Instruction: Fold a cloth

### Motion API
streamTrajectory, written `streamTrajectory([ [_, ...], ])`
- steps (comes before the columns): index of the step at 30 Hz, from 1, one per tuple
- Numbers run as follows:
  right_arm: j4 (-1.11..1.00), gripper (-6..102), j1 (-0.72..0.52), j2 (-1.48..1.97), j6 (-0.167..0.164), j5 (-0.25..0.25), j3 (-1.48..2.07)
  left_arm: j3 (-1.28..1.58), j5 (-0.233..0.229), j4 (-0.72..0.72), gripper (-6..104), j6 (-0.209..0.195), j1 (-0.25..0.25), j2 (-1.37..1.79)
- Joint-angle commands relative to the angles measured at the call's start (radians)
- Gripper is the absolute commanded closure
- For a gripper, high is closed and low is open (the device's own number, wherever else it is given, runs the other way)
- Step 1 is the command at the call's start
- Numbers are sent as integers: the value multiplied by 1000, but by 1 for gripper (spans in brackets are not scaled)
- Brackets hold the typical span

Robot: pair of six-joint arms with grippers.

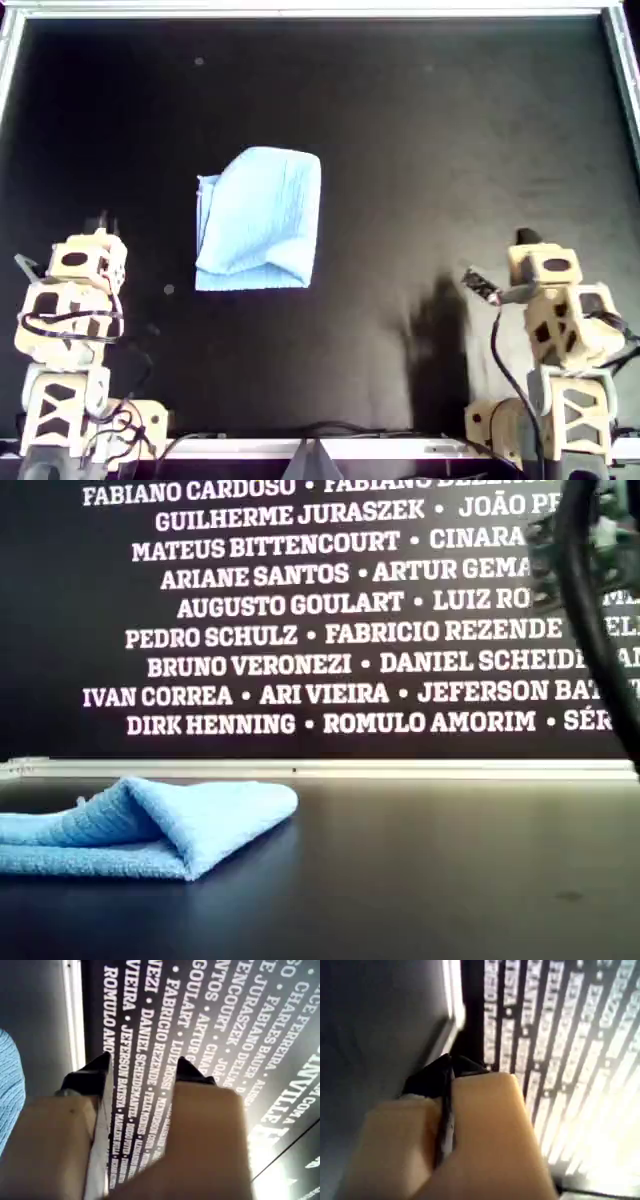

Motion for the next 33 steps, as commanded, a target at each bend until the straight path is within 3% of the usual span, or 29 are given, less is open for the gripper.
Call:
streamTrajectory([
  [1,-29,97,-11,14,14,-14,17,-12,5,-12,52,5,15,15],
  [3,-29,97,-5,14,3,-11,17,-12,5,-12,52,5,15,15],
  [33,-29,97,-3,6,3,-20,17,-12,-8,-12,52,5,26,15],
])
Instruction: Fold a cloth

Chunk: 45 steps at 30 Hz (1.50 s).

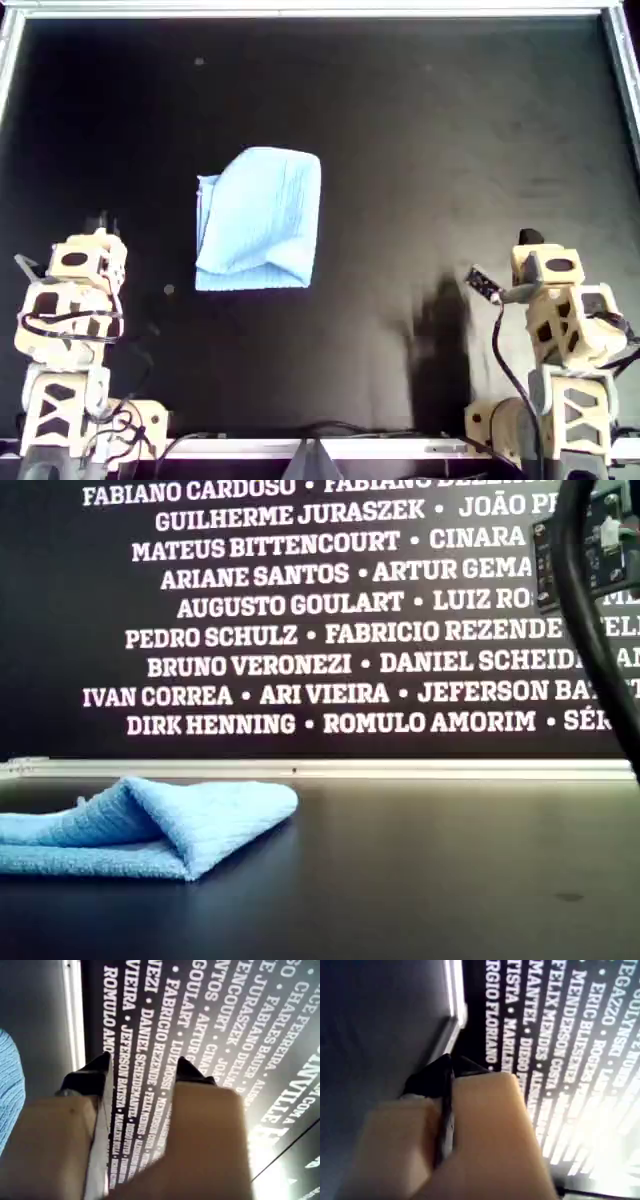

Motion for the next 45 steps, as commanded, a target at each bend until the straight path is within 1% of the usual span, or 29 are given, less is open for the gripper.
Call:
streamTrajectory([
  [1,-29,97,2,8,-3,-3,12,-12,-8,-12,52,3,26,15],
  [5,-29,97,2,8,-3,-3,12,-12,-9,-12,52,3,18,15],
  [9,-29,97,5,11,-3,2,12,-12,5,-12,53,3,17,0],
  [10,-29,97,6,23,-3,5,12,-12,5,-12,53,3,17,-2],
  [12,-29,97,6,31,-3,-8,12,-12,5,-12,53,3,17,-2],
  [16,-29,97,6,32,-3,-3,12,-12,5,-12,53,3,17,-3],
  [19,-29,97,8,32,-3,0,12,-12,5,-12,52,3,26,-3],
  [21,-29,97,8,32,-3,-3,12,-12,-12,-11,52,3,28,-5],
  [24,-29,97,8,34,-3,-5,12,-12,-14,-11,53,3,31,-14],
  [32,-29,97,6,34,-3,-3,12,-12,-14,-11,52,3,28,-207],
  [34,-29,97,6,34,-3,-2,12,-12,-2,-11,52,3,28,-238],
  [37,-29,97,-3,32,-3,-6,12,-12,2,-11,52,-8,25,-267],
  [42,-29,97,-6,0,-3,5,12,-12,3,-11,52,3,18,-291],
  [45,-29,97,2,-25,-3,-5,12,-12,2,-11,52,3,18,-275],
])
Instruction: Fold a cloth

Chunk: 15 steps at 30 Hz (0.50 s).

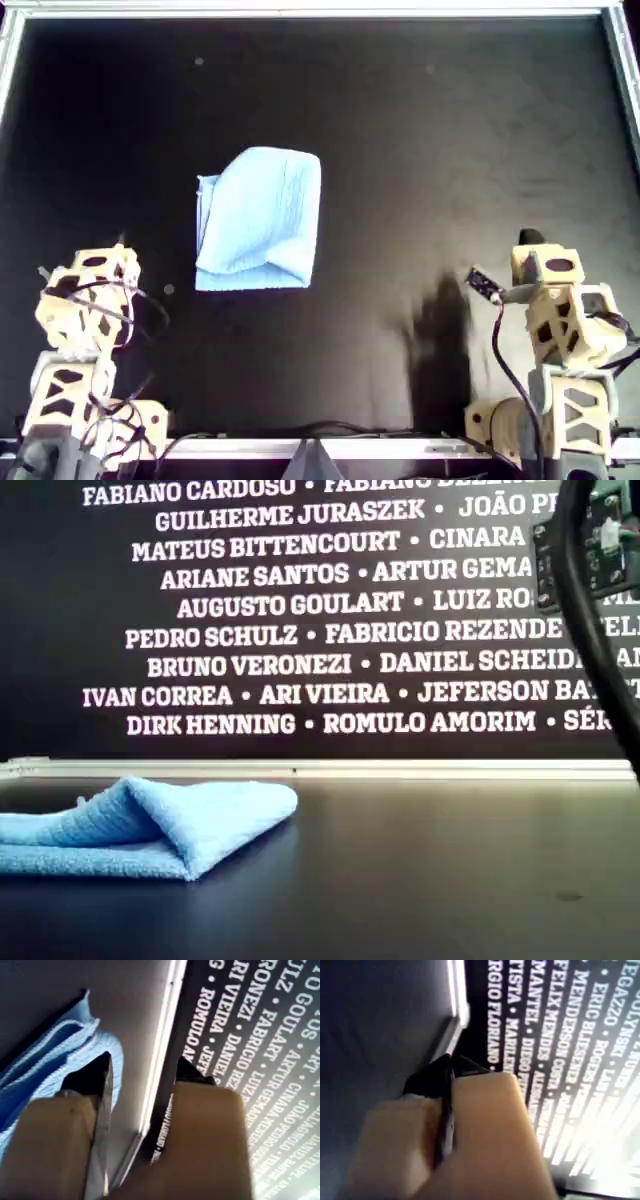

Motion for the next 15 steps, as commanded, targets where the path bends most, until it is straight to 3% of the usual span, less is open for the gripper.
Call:
streamTrajectory([
  [1,-29,97,3,-21,-3,-6,12,-18,-2,-11,52,3,11,20],
  [11,-29,97,3,-175,-3,5,12,-18,5,-8,53,-9,20,18],
  [15,-29,97,3,-287,-3,5,12,-15,2,81,53,-11,23,48],
])
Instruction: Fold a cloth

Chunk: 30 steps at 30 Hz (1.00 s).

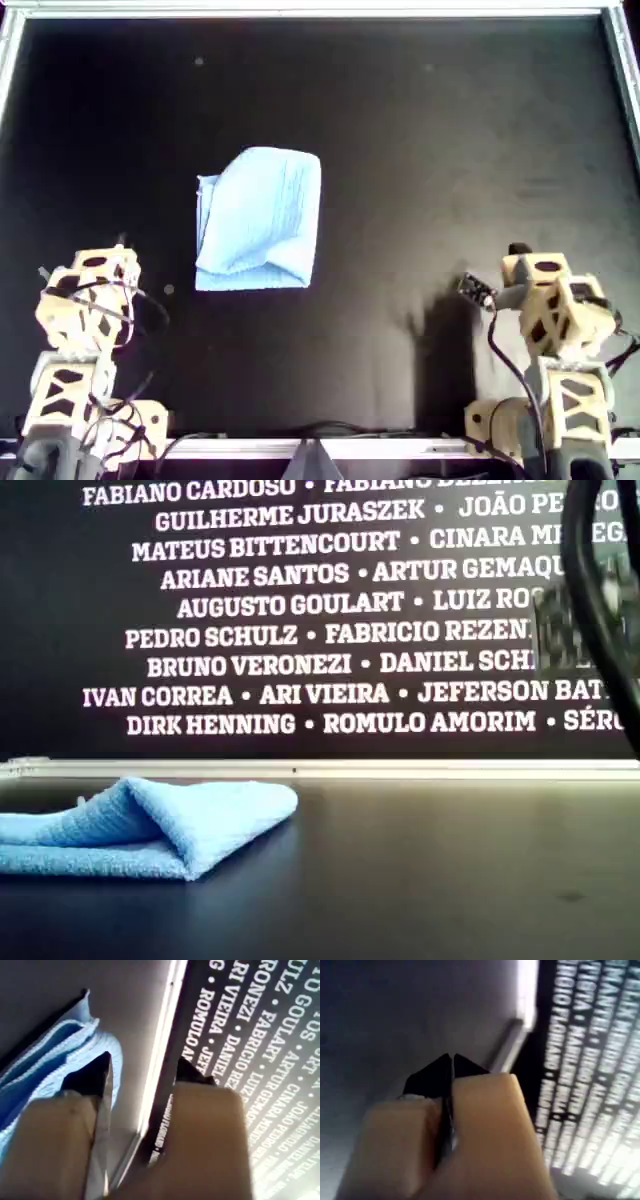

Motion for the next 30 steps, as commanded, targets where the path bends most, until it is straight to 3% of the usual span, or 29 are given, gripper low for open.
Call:
streamTrajectory([
  [1,-29,97,3,-81,-3,5,12,-14,6,94,53,-2,23,63],
  [6,-29,97,3,-221,5,2,8,-12,8,374,53,11,20,261],
  [12,-29,97,-6,-225,8,-8,5,-12,8,574,53,11,23,276],
  [30,-29,97,-6,-225,9,-8,3,-12,2,611,52,0,15,264],
])
